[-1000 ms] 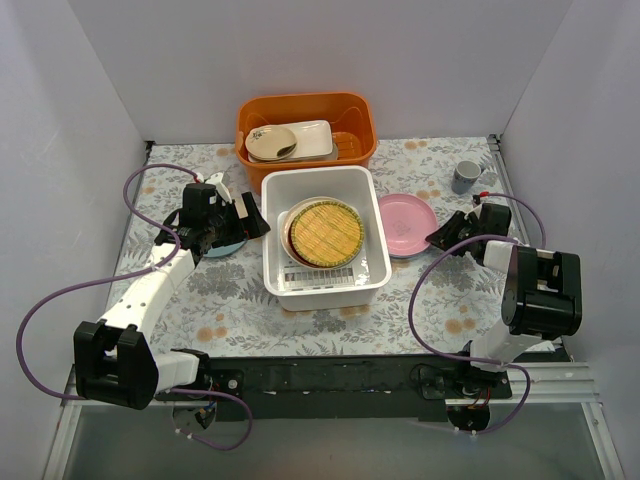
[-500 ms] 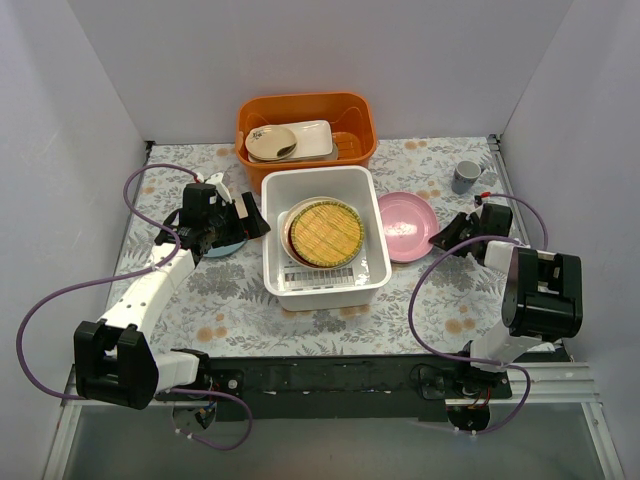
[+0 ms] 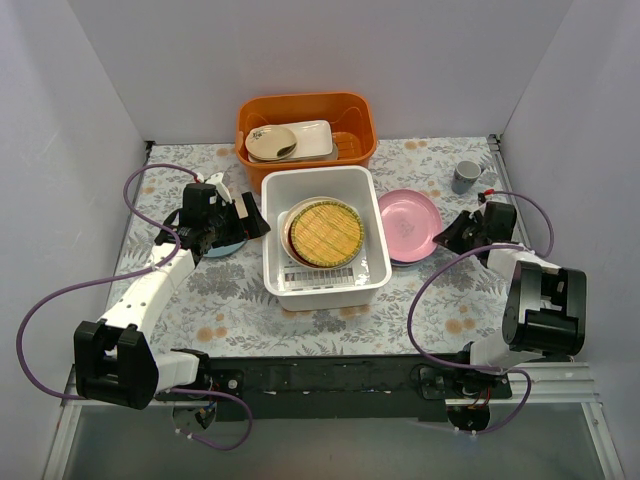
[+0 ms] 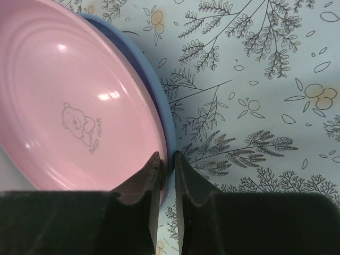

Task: Place the plates into the plastic bin on the countertop
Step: Pick up the plate at the center of the board.

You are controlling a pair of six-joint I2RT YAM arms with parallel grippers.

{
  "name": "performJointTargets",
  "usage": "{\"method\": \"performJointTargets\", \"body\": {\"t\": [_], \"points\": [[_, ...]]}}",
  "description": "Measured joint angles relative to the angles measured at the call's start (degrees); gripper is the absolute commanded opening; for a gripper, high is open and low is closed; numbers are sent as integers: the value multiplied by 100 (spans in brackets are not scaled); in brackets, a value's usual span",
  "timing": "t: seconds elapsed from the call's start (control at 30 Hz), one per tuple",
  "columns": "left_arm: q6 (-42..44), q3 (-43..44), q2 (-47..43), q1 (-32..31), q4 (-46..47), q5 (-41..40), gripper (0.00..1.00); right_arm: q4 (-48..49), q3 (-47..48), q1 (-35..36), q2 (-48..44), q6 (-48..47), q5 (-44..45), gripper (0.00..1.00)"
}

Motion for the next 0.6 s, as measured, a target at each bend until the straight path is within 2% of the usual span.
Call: {"method": "performJointTargets", "body": {"t": [0.37, 0.6], "points": [[0, 0, 0, 0, 0, 7, 98, -205, 0, -20, -114, -125, 166, 17], [0, 0, 0, 0, 2, 17, 98, -264, -2, -24, -249, -138, 247, 3]]}}
